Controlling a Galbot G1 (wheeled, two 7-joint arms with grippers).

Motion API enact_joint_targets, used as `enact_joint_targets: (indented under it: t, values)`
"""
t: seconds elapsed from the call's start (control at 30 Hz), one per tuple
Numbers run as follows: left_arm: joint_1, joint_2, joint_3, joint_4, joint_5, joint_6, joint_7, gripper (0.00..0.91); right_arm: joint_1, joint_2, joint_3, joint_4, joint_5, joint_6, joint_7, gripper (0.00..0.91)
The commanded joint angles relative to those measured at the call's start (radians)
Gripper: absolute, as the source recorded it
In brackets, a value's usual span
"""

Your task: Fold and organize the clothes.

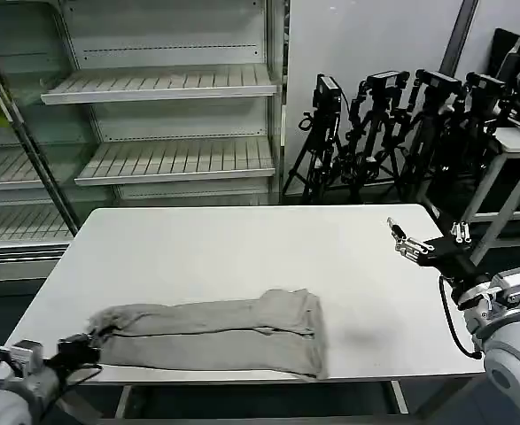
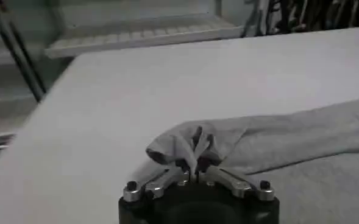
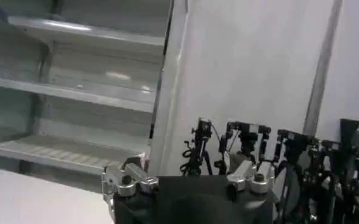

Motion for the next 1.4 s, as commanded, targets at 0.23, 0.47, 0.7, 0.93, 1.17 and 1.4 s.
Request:
enact_joint_targets:
  t: [0.23,0.47,0.7,0.93,1.17,1.4]
  values:
    - [0.174,0.1,-0.336,-0.057,-0.008,0.014,0.005,0.04,0.063,0.006,-0.063,-0.02,-0.001,0.002,-0.002,0.907]
    - [0.112,0.079,-0.181,-0.207,-0.095,0.035,-0.008,0.05,0.035,-0.026,-0.044,-0.045,-0.008,0.001,-0.001,0.907]
    - [-0.03,0.114,0.034,-0.246,-0.226,0.035,-0.015,0.05,0.039,-0.067,-0.055,-0.089,-0.051,-0.005,0.004,0.907]
    - [-0.182,0.142,0.251,-0.258,-0.323,0.034,-0.016,0.05,0.024,-0.078,-0.04,-0.13,-0.07,-0.017,0.011,0.907]
    - [-0.377,0.126,0.446,-0.265,-0.327,0.036,-0.027,0.05,-0.016,-0.064,-0.002,-0.148,-0.079,-0.023,0.014,0.907]
    - [-0.504,0.099,0.59,-0.191,-0.294,0.035,-0.027,0.05,-0.026,-0.056,0.006,-0.155,-0.08,-0.026,0.016,0.907]
